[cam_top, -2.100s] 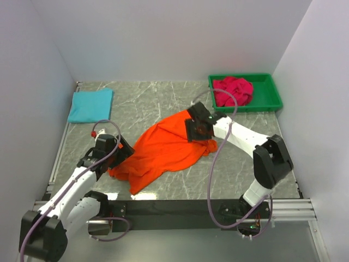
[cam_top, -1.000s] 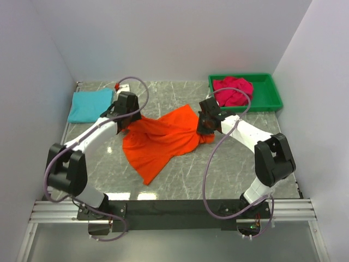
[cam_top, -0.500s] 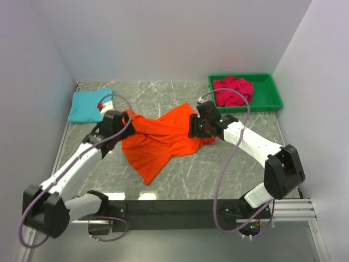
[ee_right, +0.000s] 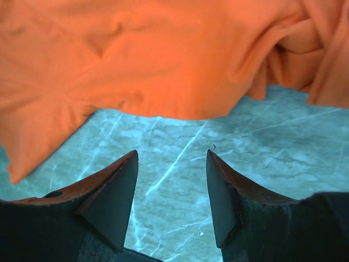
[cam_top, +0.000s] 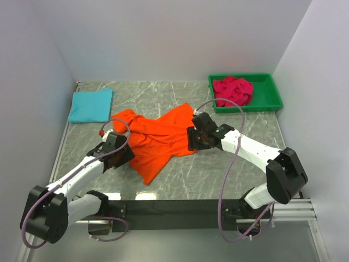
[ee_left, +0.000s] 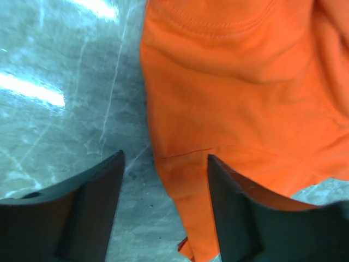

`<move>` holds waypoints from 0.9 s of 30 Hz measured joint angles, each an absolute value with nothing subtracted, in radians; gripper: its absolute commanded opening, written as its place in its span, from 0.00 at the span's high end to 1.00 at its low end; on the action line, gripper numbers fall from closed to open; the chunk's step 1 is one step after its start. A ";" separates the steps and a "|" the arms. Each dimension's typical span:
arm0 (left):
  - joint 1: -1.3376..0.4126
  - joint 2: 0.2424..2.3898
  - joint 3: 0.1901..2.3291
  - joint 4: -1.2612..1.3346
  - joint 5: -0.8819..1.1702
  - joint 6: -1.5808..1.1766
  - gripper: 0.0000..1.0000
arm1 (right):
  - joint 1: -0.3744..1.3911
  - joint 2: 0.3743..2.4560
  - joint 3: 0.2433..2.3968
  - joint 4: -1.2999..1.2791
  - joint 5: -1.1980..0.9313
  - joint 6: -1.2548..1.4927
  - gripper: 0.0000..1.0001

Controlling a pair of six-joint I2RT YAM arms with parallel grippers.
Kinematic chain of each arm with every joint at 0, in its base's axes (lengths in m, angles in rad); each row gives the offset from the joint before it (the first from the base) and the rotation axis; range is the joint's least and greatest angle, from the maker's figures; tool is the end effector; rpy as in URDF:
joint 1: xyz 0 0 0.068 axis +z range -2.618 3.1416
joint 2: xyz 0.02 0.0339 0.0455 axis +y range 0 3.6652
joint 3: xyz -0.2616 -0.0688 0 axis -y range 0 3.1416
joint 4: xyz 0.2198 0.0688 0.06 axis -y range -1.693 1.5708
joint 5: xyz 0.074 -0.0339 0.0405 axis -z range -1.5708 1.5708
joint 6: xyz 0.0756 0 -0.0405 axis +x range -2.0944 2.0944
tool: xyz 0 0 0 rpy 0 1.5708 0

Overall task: Fold and stack the t-shirts
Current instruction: Flatten the tshirt out

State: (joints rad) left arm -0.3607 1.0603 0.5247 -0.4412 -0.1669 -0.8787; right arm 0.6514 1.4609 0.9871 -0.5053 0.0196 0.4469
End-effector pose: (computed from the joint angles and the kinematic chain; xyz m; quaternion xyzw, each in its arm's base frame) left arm 0.1868 -0.0571 0.1581 -0.2676 0.9149 -0.1045 0.2837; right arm 0.2376 0.1793 0.2025 -0.0948 0.9518 0.1442 0.2536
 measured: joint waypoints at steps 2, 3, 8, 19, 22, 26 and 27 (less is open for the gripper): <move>-0.361 1.087 0.516 -0.426 -0.153 -0.883 0.37 | 0.648 1.458 0.987 -0.505 0.037 0.448 0.40; -0.361 1.102 0.514 -0.422 -0.149 -0.884 0.39 | 0.645 1.456 0.984 -0.502 0.043 0.447 0.40; -0.361 1.161 0.513 -0.400 -0.128 -0.885 0.47 | 0.618 1.448 0.963 -0.497 0.067 0.448 0.41; -0.362 1.074 0.558 -0.485 -0.153 -0.877 0.99 | 0.480 1.451 0.910 -0.466 0.040 0.472 0.42; -0.363 0.967 0.644 -0.560 -0.199 -0.875 0.99 | 0.446 1.474 0.908 -0.447 0.023 0.483 0.44; -0.363 0.867 0.767 -0.611 -0.245 -0.869 0.99 | 0.419 1.525 0.908 -0.410 0.004 0.492 0.44; -0.363 0.853 0.788 -0.617 -0.250 -0.868 0.99 | 0.416 1.542 0.908 -0.401 -0.004 0.493 0.44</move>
State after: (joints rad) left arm -0.3626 0.8532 0.7876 -0.6170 -0.2501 -0.8677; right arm 0.4156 1.5425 0.9077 -0.4011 -0.0044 0.4927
